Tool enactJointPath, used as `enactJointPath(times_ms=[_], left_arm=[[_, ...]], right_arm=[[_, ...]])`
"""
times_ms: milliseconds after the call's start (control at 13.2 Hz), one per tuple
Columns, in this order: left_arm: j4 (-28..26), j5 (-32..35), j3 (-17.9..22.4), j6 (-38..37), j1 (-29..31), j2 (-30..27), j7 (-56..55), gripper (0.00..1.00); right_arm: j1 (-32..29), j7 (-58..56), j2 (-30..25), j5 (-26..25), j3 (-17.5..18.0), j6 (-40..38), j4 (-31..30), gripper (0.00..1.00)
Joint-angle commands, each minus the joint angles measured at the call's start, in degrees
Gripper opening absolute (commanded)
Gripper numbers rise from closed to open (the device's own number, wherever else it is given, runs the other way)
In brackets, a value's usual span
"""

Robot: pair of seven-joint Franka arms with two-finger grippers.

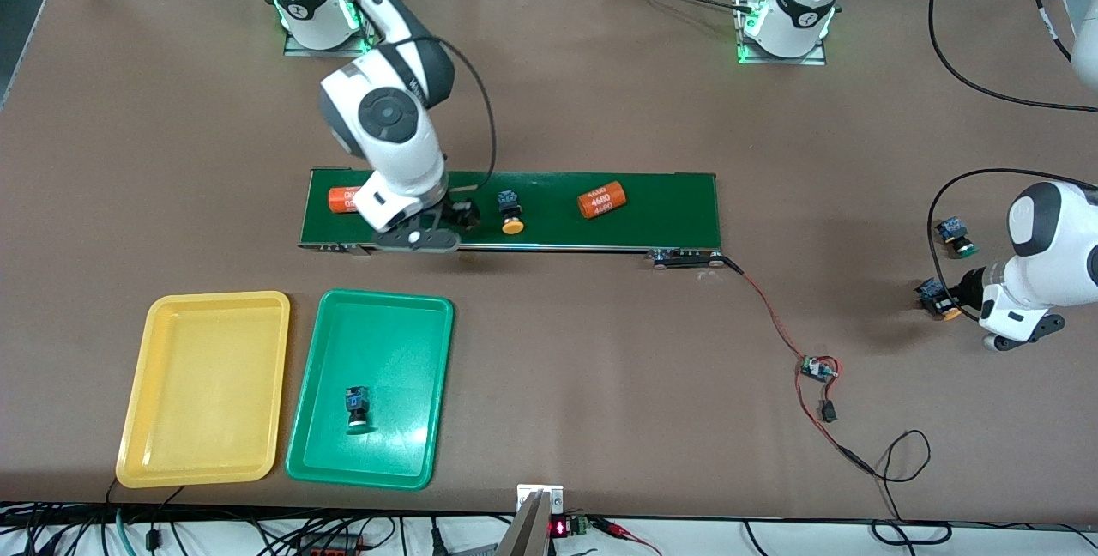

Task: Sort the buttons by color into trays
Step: 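Grasp the yellow button with the right gripper while the left gripper places another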

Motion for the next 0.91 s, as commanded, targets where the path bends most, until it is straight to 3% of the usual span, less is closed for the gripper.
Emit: enactJointPath(times_ms=[0,227,378,604,831], left_arm=[[0.1,-1.0,-6.4,-6.6,0.6,-1.3,-0.8,0.26],[0.1,-1.1,-16.1,-19.0,-0.2,-1.2,-0.8,0.26],[-0.7,-2.9,-18.5,-24.8,-3.3,-1.0,-0.7,0.26],[-3.8,-6.7,-22.1,-25.0,-9.1,-0.7,-0.8,0.27],[-4.2,-11.7,-23.1,-23.3,-15.5,-0.7,-3.2,0.27]], right_arm=[[-1.1,0.6,-2.4,0.6,4.1,-0.5,-3.0,1.0],[-1.1,4.5,-2.0,0.6,6.8,-0.4,-3.0,1.0],[-0.6,4.7,-1.3,0.5,7.0,-0.1,-3.0,1.0],[-0.7,5.1,1.3,0.5,7.6,1.6,-3.0,1.0],[-0.8,5.1,3.9,0.4,7.5,4.0,-3.0,1.0]])
